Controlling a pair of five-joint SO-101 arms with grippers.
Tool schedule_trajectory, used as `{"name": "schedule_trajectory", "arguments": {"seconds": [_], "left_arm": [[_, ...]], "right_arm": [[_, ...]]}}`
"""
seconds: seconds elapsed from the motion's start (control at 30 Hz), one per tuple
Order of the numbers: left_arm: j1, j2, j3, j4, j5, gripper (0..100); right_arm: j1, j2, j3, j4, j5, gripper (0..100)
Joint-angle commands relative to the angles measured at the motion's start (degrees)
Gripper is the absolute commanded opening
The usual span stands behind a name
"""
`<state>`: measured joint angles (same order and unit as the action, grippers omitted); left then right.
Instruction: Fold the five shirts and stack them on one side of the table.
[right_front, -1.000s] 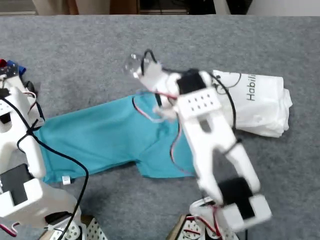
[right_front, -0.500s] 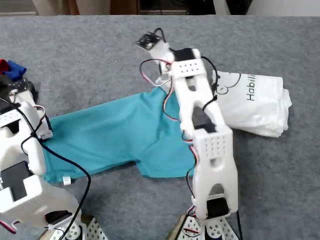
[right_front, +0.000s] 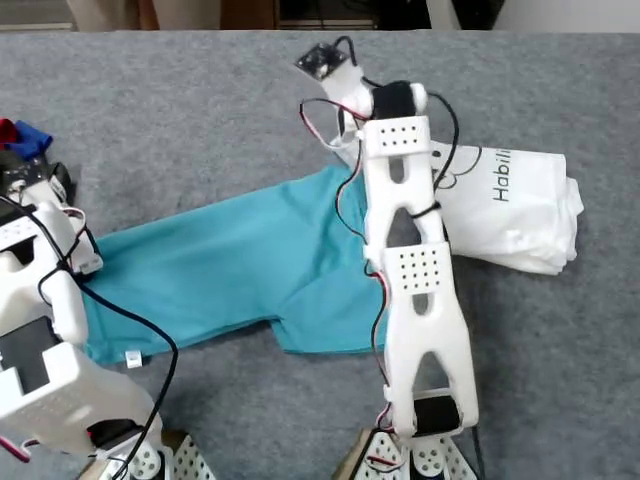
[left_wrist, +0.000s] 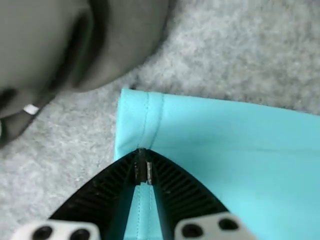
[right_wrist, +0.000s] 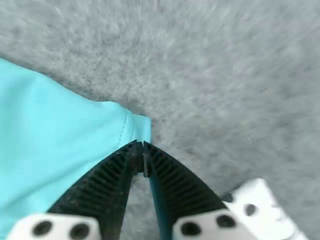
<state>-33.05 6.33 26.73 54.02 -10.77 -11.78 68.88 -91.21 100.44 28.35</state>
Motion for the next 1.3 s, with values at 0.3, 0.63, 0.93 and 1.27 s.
{"name": "schedule_trajectory", "arguments": {"seconds": [0.3, 0.63, 0.93, 1.27], "left_arm": [[-2.5, -16.1, -0.9, 7.6, -0.1, 2], [-2.3, -37.1, 24.5, -8.4, -1.8, 2], [-2.3, -37.1, 35.6, -24.7, 3.5, 2], [-2.2, -37.1, 35.9, -24.5, 3.5, 2]], "right_arm": [[-5.8, -33.7, 32.2, 2.0, 8.0, 0.5], [-10.2, -68.9, 81.3, -3.6, 18.5, 0.9], [-19.7, -94.4, 119.9, -4.8, 22.1, 12.2], [-26.4, -99.7, 143.3, -23.2, 14.7, 20.0]]}}
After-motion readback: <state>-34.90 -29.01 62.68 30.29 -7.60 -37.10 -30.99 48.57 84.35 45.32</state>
